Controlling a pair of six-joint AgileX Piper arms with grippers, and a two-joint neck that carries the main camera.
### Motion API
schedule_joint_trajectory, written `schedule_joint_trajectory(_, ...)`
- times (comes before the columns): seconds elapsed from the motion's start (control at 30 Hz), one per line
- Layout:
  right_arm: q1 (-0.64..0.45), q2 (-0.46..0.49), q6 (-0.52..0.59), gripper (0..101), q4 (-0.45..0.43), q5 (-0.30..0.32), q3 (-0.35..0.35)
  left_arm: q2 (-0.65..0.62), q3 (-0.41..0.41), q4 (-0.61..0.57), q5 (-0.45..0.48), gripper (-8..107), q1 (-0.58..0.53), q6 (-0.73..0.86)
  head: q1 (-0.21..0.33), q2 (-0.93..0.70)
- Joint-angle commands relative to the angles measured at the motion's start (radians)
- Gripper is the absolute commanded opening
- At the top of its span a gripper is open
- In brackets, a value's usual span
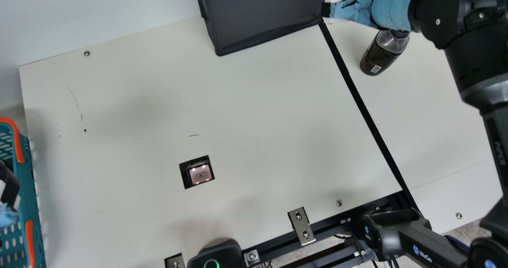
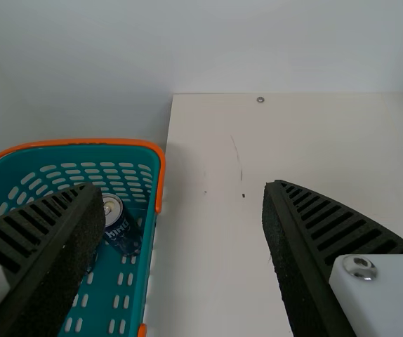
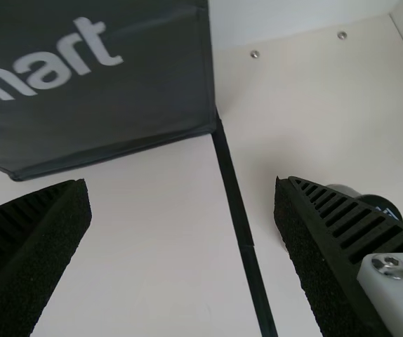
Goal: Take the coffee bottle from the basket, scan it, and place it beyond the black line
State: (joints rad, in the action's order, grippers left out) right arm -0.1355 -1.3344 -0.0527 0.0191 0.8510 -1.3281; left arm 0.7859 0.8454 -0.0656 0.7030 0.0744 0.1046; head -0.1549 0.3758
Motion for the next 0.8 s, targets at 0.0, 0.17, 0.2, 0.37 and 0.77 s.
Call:
schedule_joint_trajectory(0.0,0.019,0.019,0.003,91,0.004,-0.022,0.017,0.0,0.0,0.0,0.0,90,0.0,0.0,0.017,0.001)
schedule_joint_trajectory(0.17,0.064,0.069,0.004,91,0.001,-0.052,0.058,0.0,0.0,0.0,0.0,90,0.0,0.0,0.017,0.001)
schedule_joint_trajectory(0.2,0.073,0.08,0.004,91,-0.001,-0.057,0.066,0.0,0.0,0.0,0.0,90,0.0,0.0,0.017,0.001)
schedule_joint_trajectory(0.37,0.112,0.128,0.002,91,-0.018,-0.067,0.097,0.0,0.0,0.0,0.0,90,0.0,0.0,0.017,0.001)
schedule_joint_trajectory(0.77,0.189,0.249,-0.034,91,-0.08,-0.063,0.154,0.0,0.0,0.0,0.0,90,0.0,0.0,0.017,0.001)
